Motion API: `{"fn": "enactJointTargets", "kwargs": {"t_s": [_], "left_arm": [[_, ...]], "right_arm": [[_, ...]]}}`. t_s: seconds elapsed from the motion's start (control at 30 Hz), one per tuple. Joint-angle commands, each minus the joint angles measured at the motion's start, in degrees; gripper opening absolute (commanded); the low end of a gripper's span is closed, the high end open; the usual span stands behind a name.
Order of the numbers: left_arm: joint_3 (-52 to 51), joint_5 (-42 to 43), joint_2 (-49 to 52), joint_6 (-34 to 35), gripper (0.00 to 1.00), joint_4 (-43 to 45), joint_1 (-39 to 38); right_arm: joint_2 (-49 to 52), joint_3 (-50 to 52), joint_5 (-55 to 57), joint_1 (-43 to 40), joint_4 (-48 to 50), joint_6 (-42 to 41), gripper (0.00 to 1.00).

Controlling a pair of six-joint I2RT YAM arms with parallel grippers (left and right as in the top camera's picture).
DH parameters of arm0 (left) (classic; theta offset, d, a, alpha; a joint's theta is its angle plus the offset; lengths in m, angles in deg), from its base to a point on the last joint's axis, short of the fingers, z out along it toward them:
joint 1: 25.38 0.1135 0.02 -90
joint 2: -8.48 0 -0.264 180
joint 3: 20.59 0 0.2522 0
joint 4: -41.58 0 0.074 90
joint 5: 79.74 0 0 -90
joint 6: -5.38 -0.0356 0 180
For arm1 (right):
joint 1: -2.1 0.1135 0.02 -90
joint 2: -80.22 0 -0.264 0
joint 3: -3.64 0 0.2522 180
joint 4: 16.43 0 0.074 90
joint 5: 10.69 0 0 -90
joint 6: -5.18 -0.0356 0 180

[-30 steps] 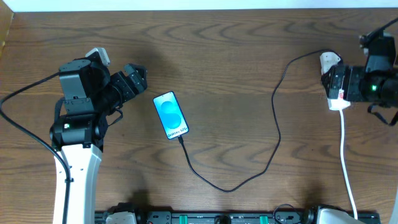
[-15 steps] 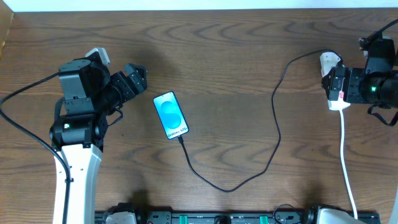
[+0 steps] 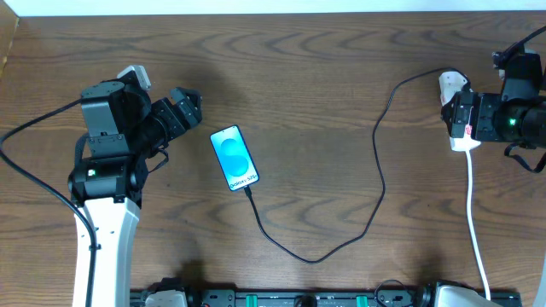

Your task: Plug charger to phone and switch on socket

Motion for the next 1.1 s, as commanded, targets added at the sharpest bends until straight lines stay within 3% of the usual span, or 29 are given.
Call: {"fn": "enactJointTargets", "kwargs": {"t_s": [0.0, 0.33, 0.47, 0.67, 0.73, 1.07], "left_arm": [[0.2, 0.3, 0.2, 0.0, 0.93, 0.0, 0.2], [0.2, 0.3, 0.2, 0.0, 0.92, 0.0, 0.2], [0.2, 0.3, 0.2, 0.0, 0.92, 0.0, 0.2], [0.2, 0.3, 0.2, 0.0, 0.93, 0.0, 0.2], [0.2, 0.3, 0.2, 0.1, 0.92, 0.0, 0.2], [0.2, 0.3, 0.2, 0.1, 0.92, 0.0, 0.2]], "right_arm": [[0.0, -0.1, 0.5, 0.5, -0.1, -0.1, 0.99], [-2.0, 0.2, 2.3, 1.7, -0.5, 0.5, 0.99], [-7.8, 2.6, 3.7, 6.3, 7.6, 0.5, 0.99], [-22.9, 21.3, 4.6, 9.9, 38.1, 0.6, 0.99], [-30.5, 33.4, 5.7, 9.2, 49.1, 0.8, 0.99], [-53.7, 68.6, 8.4, 9.0, 69.6, 1.2, 0.99]]}}
